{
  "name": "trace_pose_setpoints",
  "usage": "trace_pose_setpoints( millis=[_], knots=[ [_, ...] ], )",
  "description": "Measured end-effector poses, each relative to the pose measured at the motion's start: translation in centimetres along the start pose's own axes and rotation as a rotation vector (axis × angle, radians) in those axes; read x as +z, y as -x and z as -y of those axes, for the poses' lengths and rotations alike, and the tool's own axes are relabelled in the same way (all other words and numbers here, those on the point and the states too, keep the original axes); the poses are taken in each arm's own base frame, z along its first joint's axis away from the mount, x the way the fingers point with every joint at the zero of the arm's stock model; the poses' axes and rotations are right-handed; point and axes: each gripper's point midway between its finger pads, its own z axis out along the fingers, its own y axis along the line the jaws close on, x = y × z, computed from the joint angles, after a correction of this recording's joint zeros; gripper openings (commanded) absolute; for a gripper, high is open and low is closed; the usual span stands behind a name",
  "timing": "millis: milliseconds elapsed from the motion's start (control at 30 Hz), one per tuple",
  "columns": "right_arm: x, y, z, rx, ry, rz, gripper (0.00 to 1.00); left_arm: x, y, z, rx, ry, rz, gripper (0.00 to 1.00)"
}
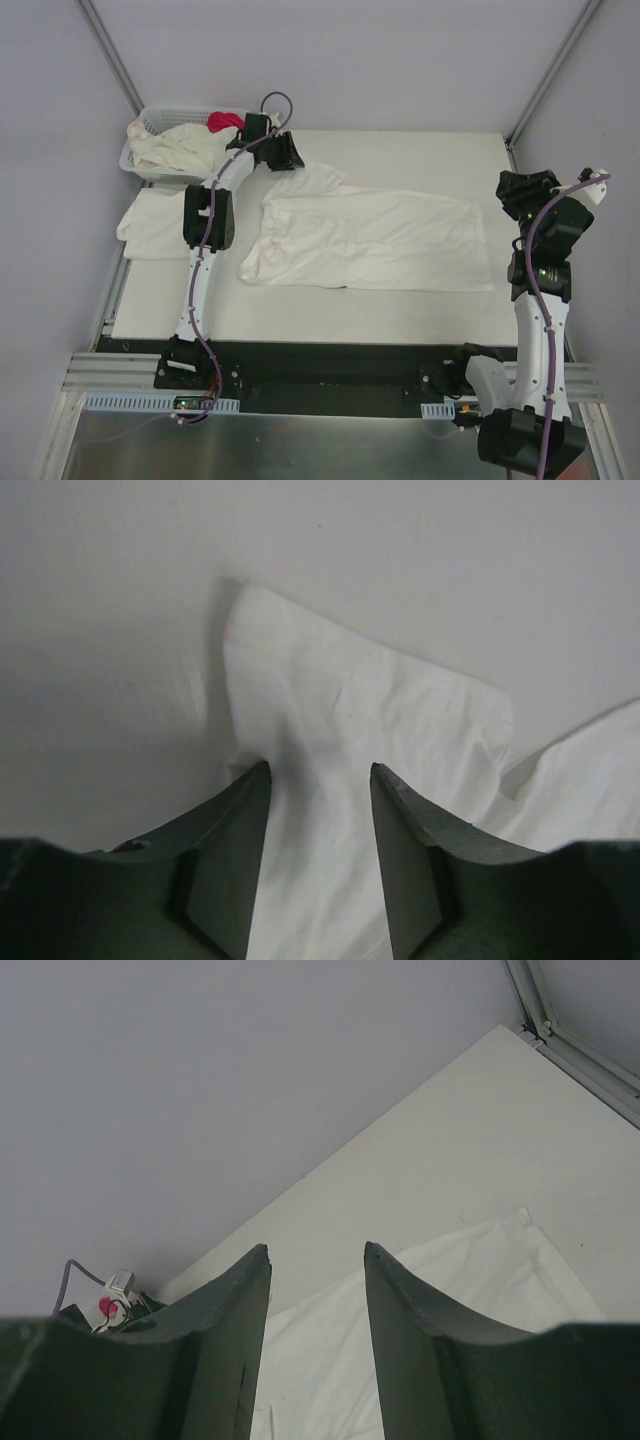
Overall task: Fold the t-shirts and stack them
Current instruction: Grap the side of the flattened tshirt furthest away from the robot with both arms
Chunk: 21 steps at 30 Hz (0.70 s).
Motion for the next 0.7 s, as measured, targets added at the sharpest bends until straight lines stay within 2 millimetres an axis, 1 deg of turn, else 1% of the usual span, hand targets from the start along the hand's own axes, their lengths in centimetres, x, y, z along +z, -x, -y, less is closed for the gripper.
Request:
trace_pose_setpoints(
  millis=[33,67,133,167,267,300,367,400,433,567,700],
  knots=[
    [0.0,0.0,0.0,0.0,-0.001,0.0,0.45,0.1,-0.1,-0.1,-0.001,0.0,-0.001,0.39],
    [0.0,0.0,0.0,0.0,-0.002,0.0,0.45,0.1,-0.2,-0.2,-0.001,0.001,0.0,0.34],
    [0.0,0.0,0.1,0.0,-0.003,0.002,0.45,0.2,-0.3,-0.2,-0.003,0.001,-0.001,0.29],
    [0.0,0.1,0.1,0.0,-0.004,0.003,0.45,0.2,-0.4,-0.3,-0.001,0.001,-0.002,0.25],
    [-0.1,0.3,0.1,0.001,-0.005,0.011,0.45,0.2,-0.7,-0.4,-0.006,0.003,-0.008,0.19],
    [-0.2,0.4,0.1,0.0,-0.005,0.014,0.45,0.3,-0.7,-0.4,-0.007,0.004,-0.009,0.15],
    [-0.3,0.5,0.0,0.0,-0.002,0.02,0.45,0.2,-0.8,-0.5,-0.009,0.005,-0.011,0.11],
    [-0.4,0.6,-0.1,0.001,-0.001,0.022,0.45,0.2,-0.9,-0.5,-0.01,0.006,-0.013,0.06],
    [-0.4,0.6,-0.1,0.001,0.0,0.024,0.45,0.2,-1.0,-0.5,-0.012,0.007,-0.015,0.04],
    [-0.5,0.7,-0.1,0.003,0.002,0.025,0.45,0.0,-1.4,-0.6,-0.018,0.011,-0.025,0.0],
    [-0.5,0.6,-0.2,0.009,0.005,0.022,0.45,-0.5,-2.0,-0.5,-0.025,0.018,-0.039,0.0]
  ],
)
